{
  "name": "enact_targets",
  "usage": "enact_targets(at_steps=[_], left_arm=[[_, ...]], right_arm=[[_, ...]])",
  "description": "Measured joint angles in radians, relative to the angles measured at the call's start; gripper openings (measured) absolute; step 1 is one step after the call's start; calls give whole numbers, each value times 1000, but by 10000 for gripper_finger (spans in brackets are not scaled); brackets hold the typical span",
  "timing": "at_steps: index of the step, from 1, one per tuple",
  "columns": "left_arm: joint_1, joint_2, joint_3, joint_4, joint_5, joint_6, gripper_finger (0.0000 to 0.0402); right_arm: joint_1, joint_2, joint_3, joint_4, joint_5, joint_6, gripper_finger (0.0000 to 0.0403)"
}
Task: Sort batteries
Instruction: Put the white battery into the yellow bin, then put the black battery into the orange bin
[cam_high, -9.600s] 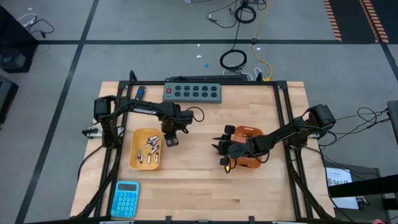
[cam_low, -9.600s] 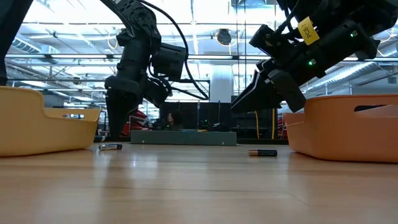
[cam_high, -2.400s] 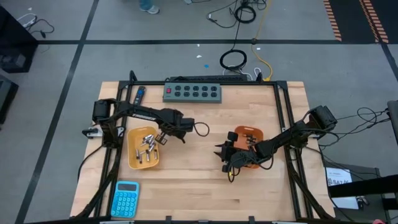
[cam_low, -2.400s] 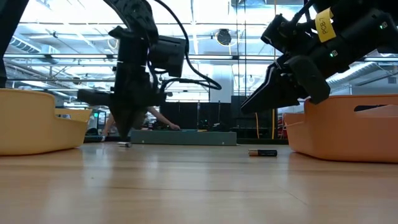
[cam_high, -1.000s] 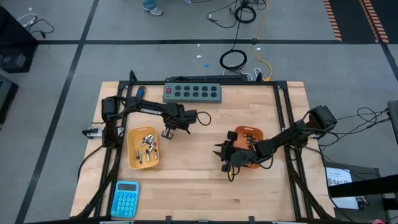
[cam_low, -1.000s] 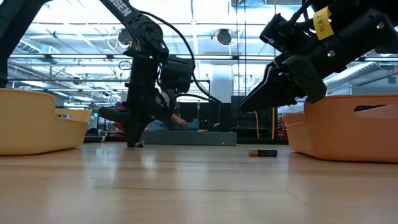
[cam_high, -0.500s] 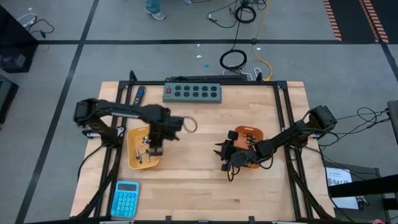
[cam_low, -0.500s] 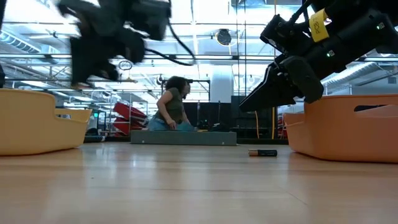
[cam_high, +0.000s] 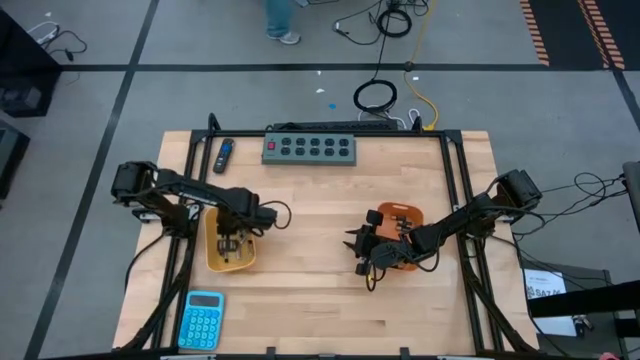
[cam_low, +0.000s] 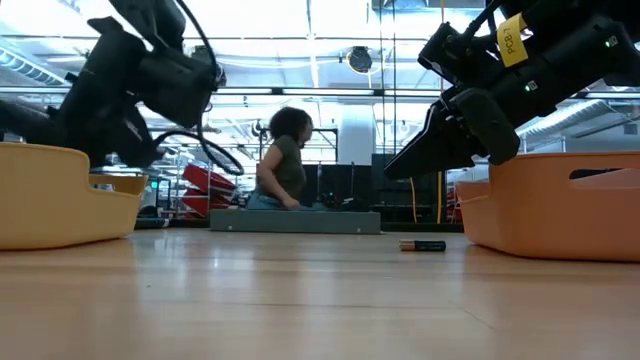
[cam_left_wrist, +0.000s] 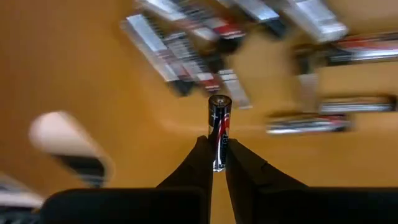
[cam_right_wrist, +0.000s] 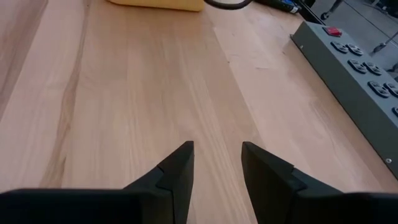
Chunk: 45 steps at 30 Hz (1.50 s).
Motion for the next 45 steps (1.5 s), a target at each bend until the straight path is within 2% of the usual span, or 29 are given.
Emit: enact_targets(at_steps=[2,7,14,17,22,25,29,33,38,42,45], left_arm=[[1,0,-13,6,-63,0,37],[1,4,-34,74,-120,30,64],[-2,30,-35,234,-200,177,150],[-1,45,-35,313,-275,241,178],[-1,50,-33,367,-372,321,188],[10,50,-20,327,-362,320,188],[10,50,22,132,-363,275,189],[4,47,86,6,-364,112,189],[-38,2,140,-36,-398,14,189],[-96,-81,144,26,-507,-39,189],[-152,-166,144,170,-598,-59,189]], right_arm=[[0,0,0,1,0,0,125],[0,0,0,1,0,0,125],[0,0,0,1,0,0,125],[0,0,0,1,-1,0,125],[0,0,0,1,0,0,125],[0,0,0,1,0,1,125],[0,0,0,-17,18,3,125],[-26,-15,68,-201,-134,44,125],[-53,-9,253,-517,-180,13,126],[-117,12,389,-696,-351,14,126],[-169,77,419,-758,-486,0,126]])
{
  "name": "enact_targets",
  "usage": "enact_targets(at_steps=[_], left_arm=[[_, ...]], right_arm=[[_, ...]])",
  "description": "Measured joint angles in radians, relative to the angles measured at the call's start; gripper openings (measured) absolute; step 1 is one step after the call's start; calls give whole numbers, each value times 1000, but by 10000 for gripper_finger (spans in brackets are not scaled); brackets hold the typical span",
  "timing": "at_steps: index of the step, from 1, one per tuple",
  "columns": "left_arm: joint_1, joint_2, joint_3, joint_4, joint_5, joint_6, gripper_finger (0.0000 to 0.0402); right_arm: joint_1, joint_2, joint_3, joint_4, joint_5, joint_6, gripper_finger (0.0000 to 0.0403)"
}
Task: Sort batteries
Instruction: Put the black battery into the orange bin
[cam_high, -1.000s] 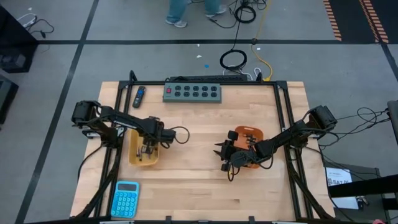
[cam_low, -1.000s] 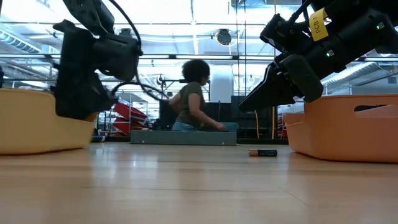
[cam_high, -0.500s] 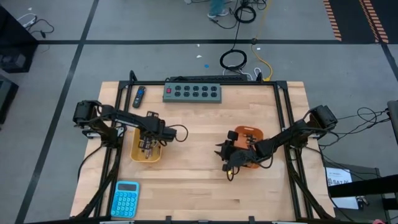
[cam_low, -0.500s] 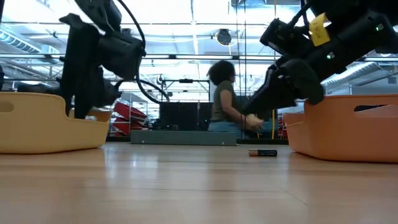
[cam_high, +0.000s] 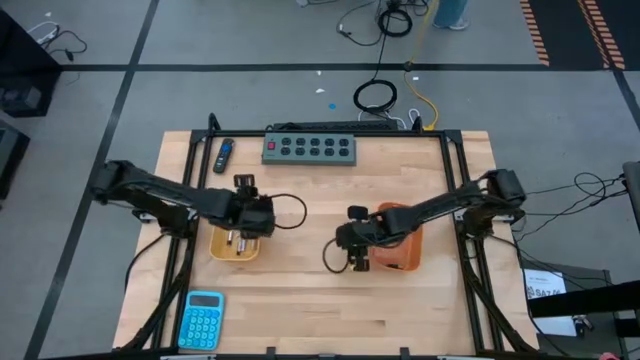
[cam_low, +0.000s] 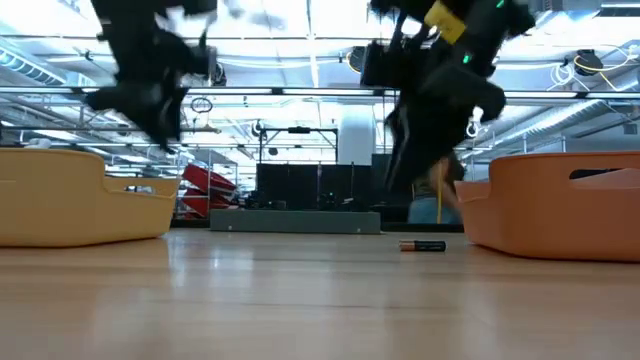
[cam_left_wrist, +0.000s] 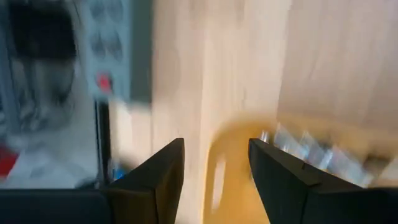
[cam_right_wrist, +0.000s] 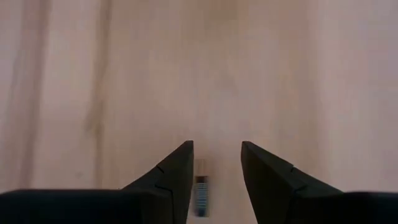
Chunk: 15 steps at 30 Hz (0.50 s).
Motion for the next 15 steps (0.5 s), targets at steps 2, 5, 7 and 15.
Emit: enact_targets(at_steps=[2,5,7,15], left_arm=[[-36,-54,0,115,-31,0,189],[-82,-120,-26,277,-42,41,189],[-106,-155,-57,378,-41,80,189],[-151,-246,-220,688,-58,144,189]], right_arm=[[-24,40,16,-23,-81,-2,126],[-43,83,31,-93,-103,-7,126],[-48,104,29,-111,-125,-8,126],[-58,128,31,-123,-98,4,117]])
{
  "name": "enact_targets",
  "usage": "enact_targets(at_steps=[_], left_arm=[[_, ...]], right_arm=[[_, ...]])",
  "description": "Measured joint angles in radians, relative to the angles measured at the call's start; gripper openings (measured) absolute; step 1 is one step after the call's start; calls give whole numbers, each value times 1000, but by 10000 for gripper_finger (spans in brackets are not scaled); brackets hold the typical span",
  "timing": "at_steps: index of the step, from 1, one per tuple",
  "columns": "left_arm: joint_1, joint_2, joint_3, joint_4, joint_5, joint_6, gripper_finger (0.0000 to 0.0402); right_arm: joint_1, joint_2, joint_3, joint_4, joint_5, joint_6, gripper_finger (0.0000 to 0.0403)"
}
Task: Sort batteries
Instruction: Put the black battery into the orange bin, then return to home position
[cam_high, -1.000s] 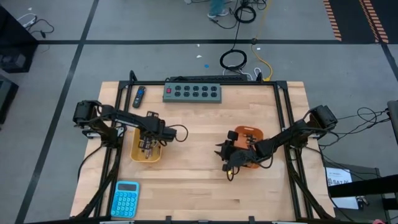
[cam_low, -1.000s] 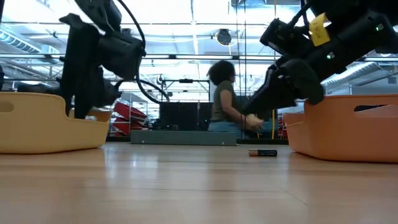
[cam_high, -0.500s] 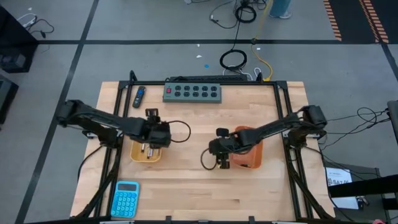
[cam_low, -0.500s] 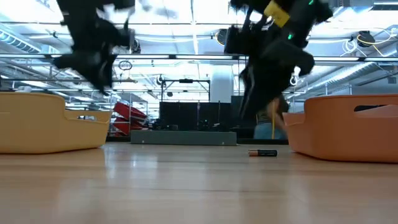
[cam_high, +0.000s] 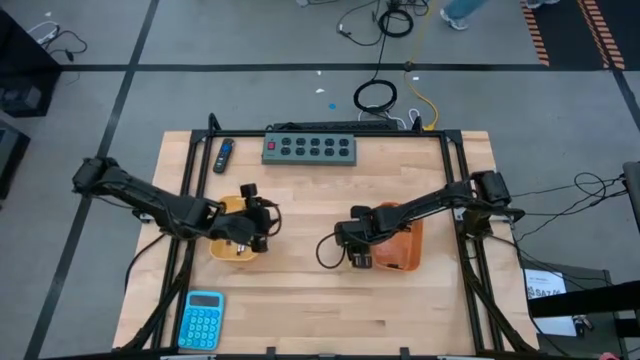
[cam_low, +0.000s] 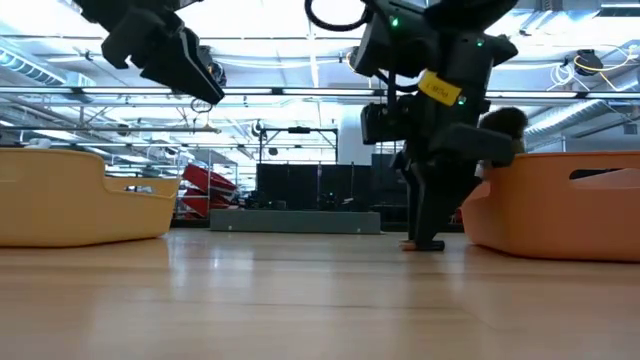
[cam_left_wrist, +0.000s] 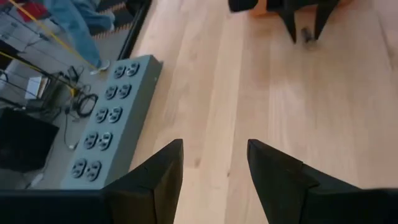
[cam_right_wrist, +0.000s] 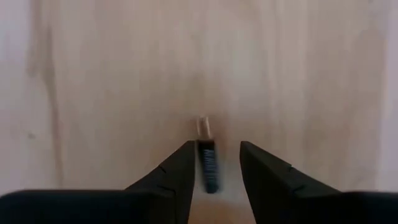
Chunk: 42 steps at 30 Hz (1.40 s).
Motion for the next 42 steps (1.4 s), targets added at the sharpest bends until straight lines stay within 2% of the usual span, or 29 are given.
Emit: enact_targets(at_steps=[8,10,17,22,26,28,32,36,39,42], left_arm=[[-32,-31,-135,263,-25,13,189],[-33,-31,-147,293,-40,27,189],[-32,-32,-157,393,-51,97,189],[-32,-32,-157,397,-51,100,189],[-32,-32,-157,396,-50,100,189],[-32,-32,-157,396,-49,97,189],[-30,-32,-157,396,-20,81,189],[-22,-23,-166,422,-13,81,189],[-13,-14,-225,523,16,97,189],[-10,-12,-290,642,39,97,189]], right_arm=[[-7,76,8,1,-2,3,19],[-7,89,13,-2,-4,0,11],[-7,37,48,-19,27,-46,4],[-2,-118,58,-95,126,-14,2],[36,-227,53,-243,200,74,1],[58,-290,57,-330,206,153,1],[117,-334,32,-513,181,362,1],[161,-364,-98,-459,154,463,13],[159,-357,-222,-342,131,499,33],[139,-362,-294,-228,54,522,69]])
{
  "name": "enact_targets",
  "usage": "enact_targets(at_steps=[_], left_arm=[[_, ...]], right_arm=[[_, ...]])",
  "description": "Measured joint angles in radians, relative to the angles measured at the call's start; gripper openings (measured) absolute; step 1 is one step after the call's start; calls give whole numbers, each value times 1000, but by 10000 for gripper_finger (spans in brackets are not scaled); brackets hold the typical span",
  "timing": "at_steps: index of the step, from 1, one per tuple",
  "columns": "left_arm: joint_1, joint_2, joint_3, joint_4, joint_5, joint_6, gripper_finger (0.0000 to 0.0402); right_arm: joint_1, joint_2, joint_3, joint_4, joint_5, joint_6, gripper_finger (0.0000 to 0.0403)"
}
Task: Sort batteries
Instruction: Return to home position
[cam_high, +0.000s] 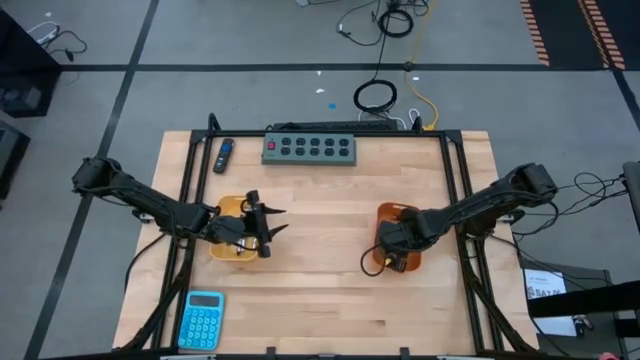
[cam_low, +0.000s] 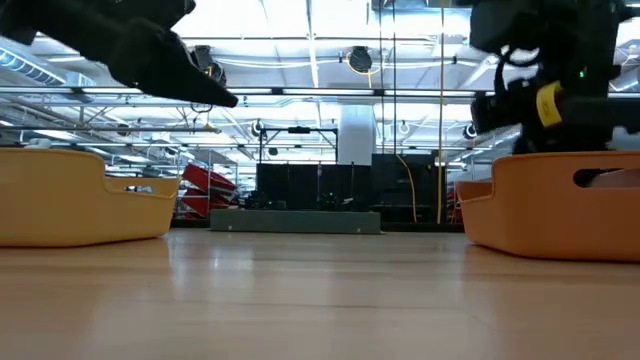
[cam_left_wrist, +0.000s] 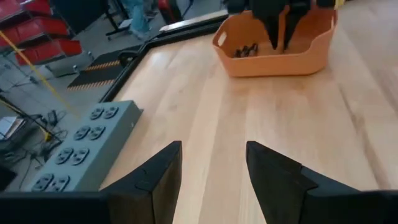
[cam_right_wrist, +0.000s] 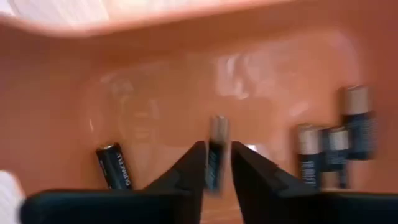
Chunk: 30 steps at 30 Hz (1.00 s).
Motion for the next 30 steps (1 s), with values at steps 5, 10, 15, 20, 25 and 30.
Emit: enact_targets(at_steps=[5,10,15,20,25,30], left_arm=[[-8,-21,-40,15,-11,-27,189],[-36,-110,-96,16,-68,-26,189],[-34,-243,-236,114,-68,-53,189],[-27,-359,-315,136,-93,-77,189],[-27,-467,-369,191,-98,-55,189],[-26,-541,-437,278,-92,-55,189]], right_arm=[[-19,-4,-9,-5,-53,12,134],[-16,-56,79,-110,11,12,167],[-15,-224,76,-5,165,-63,164],[-95,-448,-64,223,207,-196,139],[-178,-677,-249,548,181,-355,120],[-224,-854,-430,827,158,-445,107]])
